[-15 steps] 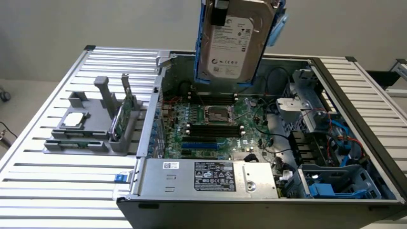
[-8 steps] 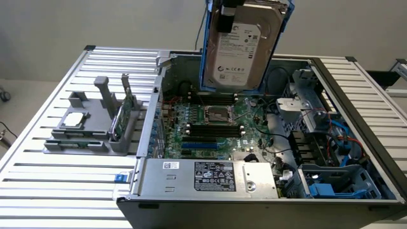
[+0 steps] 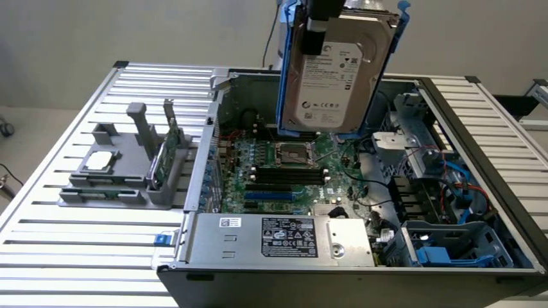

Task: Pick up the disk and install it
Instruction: 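Pick up the disk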

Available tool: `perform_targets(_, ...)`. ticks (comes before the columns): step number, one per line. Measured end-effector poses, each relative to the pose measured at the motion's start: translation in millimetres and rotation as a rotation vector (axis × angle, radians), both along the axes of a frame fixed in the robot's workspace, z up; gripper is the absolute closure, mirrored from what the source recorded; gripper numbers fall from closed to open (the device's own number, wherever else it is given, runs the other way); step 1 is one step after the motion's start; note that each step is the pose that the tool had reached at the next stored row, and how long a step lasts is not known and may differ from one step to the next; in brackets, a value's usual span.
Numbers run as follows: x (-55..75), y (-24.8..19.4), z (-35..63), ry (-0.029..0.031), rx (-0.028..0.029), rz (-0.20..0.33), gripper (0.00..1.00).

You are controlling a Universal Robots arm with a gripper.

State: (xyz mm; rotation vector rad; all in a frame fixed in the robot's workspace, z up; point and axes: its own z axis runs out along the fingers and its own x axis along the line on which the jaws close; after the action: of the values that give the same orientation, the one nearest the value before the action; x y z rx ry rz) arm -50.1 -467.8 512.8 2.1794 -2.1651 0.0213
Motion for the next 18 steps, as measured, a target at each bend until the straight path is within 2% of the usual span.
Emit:
perform_targets(1,1.3,-1.2,-0.4,-0.0014,-0.0045,0.0,0.67)
perform_targets(2,3.3,-2.0,-0.7,-0.0026,-0.0067,0.0,0.67)
perform_targets(8,27.7,-7.6,-1.7,-0.003,-0.0069,0.0,0.67)
perform_targets(15,55.0,-22.2,-4.4,-0.0031,-0.0068,0.0,0.67)
perform_targets(18,65.4,-29.7,-5.8,-0.0031,-0.0067,0.0,0.67)
